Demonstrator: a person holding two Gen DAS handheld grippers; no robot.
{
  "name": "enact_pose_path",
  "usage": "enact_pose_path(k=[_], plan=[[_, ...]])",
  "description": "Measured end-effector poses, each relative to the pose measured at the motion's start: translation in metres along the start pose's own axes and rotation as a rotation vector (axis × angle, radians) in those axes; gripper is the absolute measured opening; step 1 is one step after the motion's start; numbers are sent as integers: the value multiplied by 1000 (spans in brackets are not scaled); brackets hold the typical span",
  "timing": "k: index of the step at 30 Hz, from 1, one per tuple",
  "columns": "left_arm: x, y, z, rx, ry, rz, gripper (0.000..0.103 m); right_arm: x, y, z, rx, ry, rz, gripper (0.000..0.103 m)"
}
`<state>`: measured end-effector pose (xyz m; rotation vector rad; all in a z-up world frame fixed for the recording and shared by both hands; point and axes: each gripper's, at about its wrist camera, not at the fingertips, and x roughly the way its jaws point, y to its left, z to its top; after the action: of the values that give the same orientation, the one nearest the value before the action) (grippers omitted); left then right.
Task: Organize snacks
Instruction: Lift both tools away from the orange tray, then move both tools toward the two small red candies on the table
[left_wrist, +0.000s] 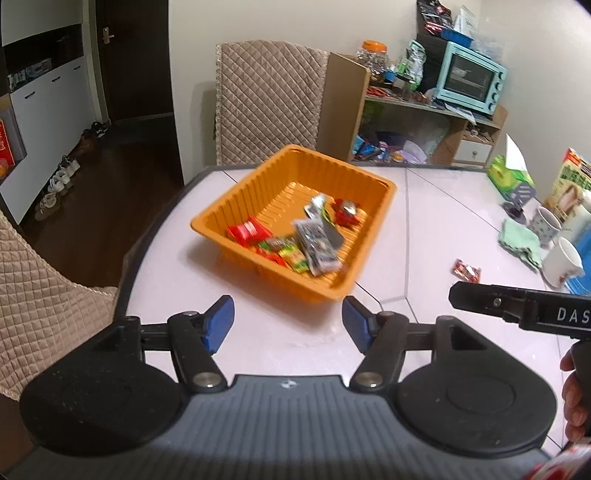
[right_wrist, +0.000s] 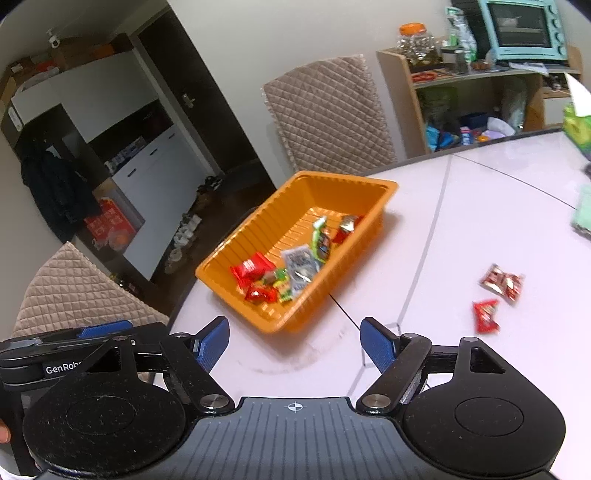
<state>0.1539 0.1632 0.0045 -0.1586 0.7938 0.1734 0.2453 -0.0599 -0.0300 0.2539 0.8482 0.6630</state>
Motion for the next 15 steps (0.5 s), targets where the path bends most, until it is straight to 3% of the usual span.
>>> enact_pose_path(k=[5,15], plan=[[-17,-19,-18,14,12,-27,65,-30,-11,-19,25,11,-34,79],[-36,-66,-54,91,53,-105,67,-72,-14,-64,-71,22,-255,79]])
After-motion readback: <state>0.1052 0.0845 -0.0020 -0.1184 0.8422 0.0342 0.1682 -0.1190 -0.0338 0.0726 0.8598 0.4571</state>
